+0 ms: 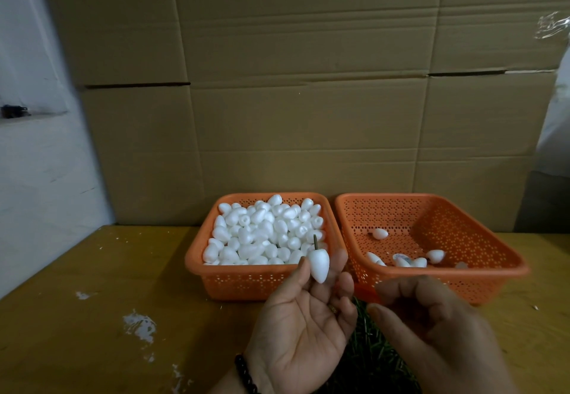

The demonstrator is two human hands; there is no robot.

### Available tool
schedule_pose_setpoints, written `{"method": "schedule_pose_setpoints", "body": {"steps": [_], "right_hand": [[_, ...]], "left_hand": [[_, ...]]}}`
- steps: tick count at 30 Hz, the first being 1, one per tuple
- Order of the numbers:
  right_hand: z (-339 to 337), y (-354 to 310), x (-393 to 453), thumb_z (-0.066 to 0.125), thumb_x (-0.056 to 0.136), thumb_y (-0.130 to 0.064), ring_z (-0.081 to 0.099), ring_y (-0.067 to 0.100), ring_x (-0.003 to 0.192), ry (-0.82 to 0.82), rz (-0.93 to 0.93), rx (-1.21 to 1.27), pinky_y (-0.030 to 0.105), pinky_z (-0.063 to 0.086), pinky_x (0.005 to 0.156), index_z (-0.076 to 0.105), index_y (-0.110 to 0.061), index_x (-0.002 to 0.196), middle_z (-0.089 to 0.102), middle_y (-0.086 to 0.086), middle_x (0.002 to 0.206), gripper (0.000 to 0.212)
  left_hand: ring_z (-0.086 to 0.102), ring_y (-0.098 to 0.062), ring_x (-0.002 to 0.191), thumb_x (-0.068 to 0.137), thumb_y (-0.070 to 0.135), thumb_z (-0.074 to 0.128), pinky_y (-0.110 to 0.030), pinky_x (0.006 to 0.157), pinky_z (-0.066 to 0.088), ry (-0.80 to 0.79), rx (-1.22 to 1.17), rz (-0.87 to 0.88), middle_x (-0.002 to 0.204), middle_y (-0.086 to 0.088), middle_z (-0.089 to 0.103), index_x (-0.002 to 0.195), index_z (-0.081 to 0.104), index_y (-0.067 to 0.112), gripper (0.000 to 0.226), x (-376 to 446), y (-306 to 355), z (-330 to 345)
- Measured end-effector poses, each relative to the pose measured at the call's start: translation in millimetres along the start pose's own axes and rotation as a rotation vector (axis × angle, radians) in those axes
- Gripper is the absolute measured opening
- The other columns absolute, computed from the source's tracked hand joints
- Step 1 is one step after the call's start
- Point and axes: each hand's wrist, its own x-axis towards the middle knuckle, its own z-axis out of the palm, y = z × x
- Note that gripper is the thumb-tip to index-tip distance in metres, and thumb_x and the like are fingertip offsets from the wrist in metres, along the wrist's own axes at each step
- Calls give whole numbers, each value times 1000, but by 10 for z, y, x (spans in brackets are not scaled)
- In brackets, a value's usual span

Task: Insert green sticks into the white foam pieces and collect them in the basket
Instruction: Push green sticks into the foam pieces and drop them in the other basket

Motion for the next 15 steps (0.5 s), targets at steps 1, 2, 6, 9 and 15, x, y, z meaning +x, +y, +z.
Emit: {"method": "schedule_pose_setpoints", "body": {"steps": [1,2,6,9,15], "right_hand": [[0,1,-1,87,58,-13,65,-4,71,2,-3,-9,8,50,64,67,-33,75,69,-13,75,33],[1,3,-3,87,58,-13,65,-3,70,1,-7,-16,10,51,64,67,-34,75,69,-14,75,33],[11,16,-1,87,58,-13,66,-1,70,-6,-16,-21,14,52,64,67,-34,75,68,-13,74,33],[24,24,0,88,57,-13,64,-8,74,-7,-12,-15,4,47,67,67,-34,74,68,-19,75,34],[36,58,3,88,56,-15,65,-7,76,8,1,43,7,49,72,63,-39,80,68,-23,86,42]], "left_hand": [[69,-24,77,77,23,63,-30,59,54,5,-3,2,116,-9,69,133,55,9,58,3,1,-1],[69,-23,77,78,23,63,-30,59,54,12,-2,8,116,-9,69,131,56,8,56,5,1,-3],[68,-16,76,77,23,64,-25,60,53,51,79,49,118,-5,70,113,71,6,40,7,-18,13],[67,-14,74,76,19,66,-24,59,53,95,154,95,116,-4,70,114,70,10,40,12,-48,29],[66,-16,67,64,-3,68,-27,58,55,104,257,203,90,-9,71,83,70,14,25,13,-86,89]]}}
